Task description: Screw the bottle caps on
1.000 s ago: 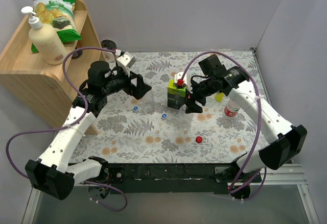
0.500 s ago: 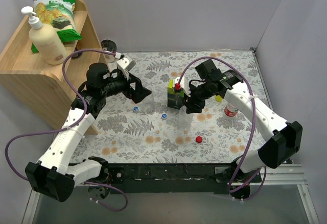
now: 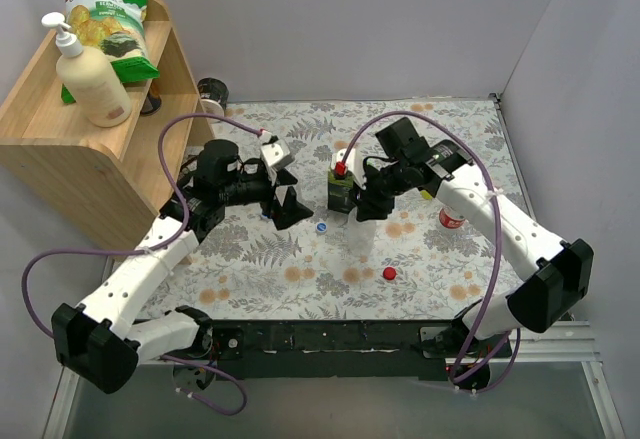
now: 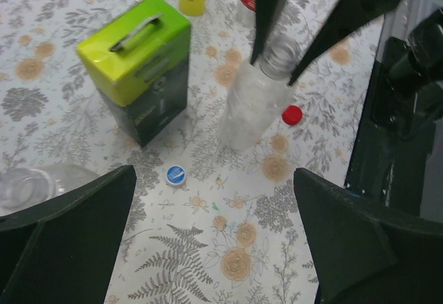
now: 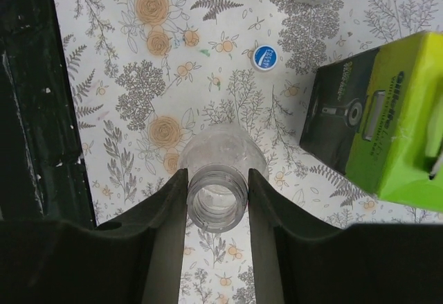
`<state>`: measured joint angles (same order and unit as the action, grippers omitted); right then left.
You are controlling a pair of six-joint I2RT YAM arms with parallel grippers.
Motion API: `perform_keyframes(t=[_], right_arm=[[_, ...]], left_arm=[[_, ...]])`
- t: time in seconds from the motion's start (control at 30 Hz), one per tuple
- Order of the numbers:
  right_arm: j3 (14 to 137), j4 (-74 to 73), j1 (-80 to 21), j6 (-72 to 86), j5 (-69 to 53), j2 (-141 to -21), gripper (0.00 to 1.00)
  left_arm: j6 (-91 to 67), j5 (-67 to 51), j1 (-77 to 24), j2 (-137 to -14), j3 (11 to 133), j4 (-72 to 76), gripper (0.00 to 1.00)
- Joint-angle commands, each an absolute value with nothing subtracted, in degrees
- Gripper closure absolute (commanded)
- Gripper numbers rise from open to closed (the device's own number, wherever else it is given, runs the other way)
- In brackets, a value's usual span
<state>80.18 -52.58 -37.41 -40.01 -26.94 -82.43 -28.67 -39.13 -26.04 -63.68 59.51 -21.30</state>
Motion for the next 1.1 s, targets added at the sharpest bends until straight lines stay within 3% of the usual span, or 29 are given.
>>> perform_keyframes(t=[0.0, 0.27, 0.43, 1.07], right_arm=[[92.2, -54.8, -37.0, -35.2, -30.5, -80.5, 0.89], [117.1, -67.4, -37.1, -33.8, -40.1, -87.6, 0.95], [115.5, -68.0, -37.1, -33.7, -43.4, -87.2, 0.97], [117.6, -61.4, -37.1, -30.1, -47.3, -88.6, 0.99]], left_arm=[[-23.2, -43.1, -30.7, -61.0, 55.0, -16.9, 0.02], [-16.3, -44.5, -34.0, -63.6, 50.2, -6.3, 0.02], [-21.9, -39.5, -35.2, -64.1, 45.9, 7.8, 0.02], [-27.3, -43.4, -37.6, -68.8, 45.9, 10.9, 0.02]])
